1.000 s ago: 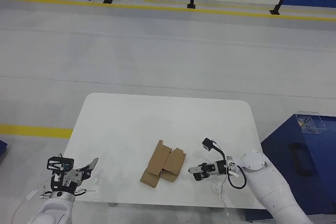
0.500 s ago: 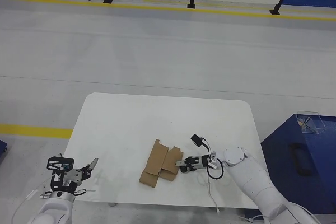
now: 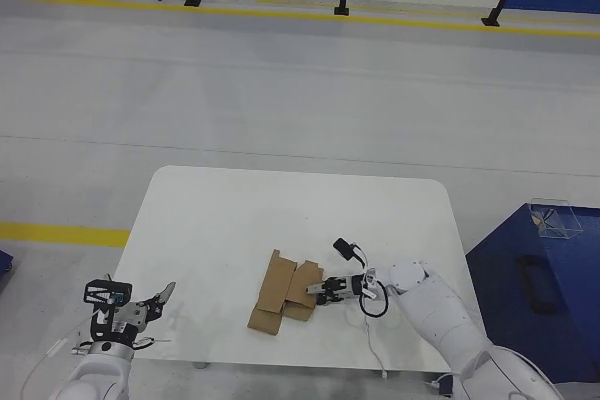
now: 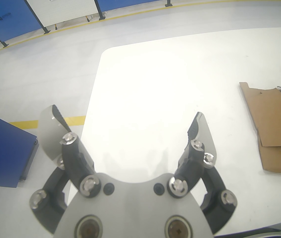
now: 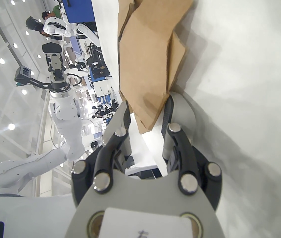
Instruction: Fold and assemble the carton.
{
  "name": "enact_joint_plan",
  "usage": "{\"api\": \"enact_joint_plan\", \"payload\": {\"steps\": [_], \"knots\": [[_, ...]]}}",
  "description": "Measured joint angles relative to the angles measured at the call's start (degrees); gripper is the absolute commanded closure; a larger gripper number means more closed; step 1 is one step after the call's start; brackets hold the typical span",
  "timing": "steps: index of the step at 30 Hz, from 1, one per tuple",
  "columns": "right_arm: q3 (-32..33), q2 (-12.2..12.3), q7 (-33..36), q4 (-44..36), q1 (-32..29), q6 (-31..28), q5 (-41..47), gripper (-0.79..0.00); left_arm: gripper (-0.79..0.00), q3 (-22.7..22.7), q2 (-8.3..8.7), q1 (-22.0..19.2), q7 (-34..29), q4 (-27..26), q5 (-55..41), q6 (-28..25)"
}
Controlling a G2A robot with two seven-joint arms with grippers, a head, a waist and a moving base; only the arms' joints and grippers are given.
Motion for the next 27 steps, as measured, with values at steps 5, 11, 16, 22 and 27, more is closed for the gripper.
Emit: {"api": "enact_joint_plan", "payload": {"steps": [5,11,16,22,27], "knots": [[-0.80,-1.88,-0.98,1.68,0.94,0.56,0.34,0.000,-0.785,0.00,0.00,0.00,0.00,0.00,0.00,0.00],[-0.15,-3.20,-0.04,4.83,1.90,-5.51,2.61,0.000,-0.785,0.00,0.00,0.00,0.00,0.00,0.00,0.00],[1.49,-2.98,2.59,5.06,2.74,-10.47,5.89,0.000,-0.785,0.00,0.00,0.00,0.00,0.00,0.00,0.00],[5.12,0.65,11.19,-6.82,4.01,-1.46,13.68,0.000,-0.785,0.00,0.00,0.00,0.00,0.00,0.00,0.00],[11.85,6.85,18.86,-25.48,2.08,6.20,18.03,0.000,-0.785,0.00,0.00,0.00,0.00,0.00,0.00,0.00]]}}
